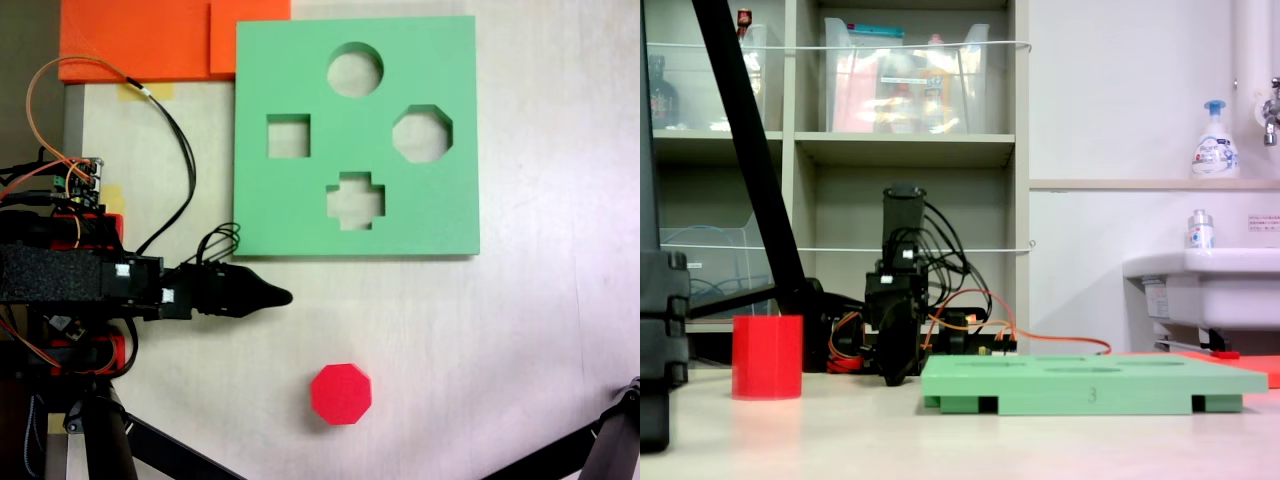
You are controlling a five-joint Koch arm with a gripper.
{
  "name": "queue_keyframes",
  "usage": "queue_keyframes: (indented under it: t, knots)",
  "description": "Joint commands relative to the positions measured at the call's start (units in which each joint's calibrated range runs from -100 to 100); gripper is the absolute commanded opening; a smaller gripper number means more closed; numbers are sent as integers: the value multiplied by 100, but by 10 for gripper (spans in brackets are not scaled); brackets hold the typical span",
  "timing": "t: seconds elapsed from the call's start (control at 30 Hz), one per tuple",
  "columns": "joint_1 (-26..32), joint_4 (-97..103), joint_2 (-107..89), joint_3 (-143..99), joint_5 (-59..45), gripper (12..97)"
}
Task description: Put the octagonal pillar block into the corresponding hole
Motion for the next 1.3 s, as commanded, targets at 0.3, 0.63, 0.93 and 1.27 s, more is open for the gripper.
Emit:
queue_keyframes:
  t: [0.3, 0.63, 0.93, 1.27]
  knots:
    - [24, -326, -41, -176, -54, 493]
    - [24, -336, -41, -176, -54, 489]
    - [-103, -317, -41, -176, 234, 491]
    - [-620, -808, -41, -176, 2916, 470]
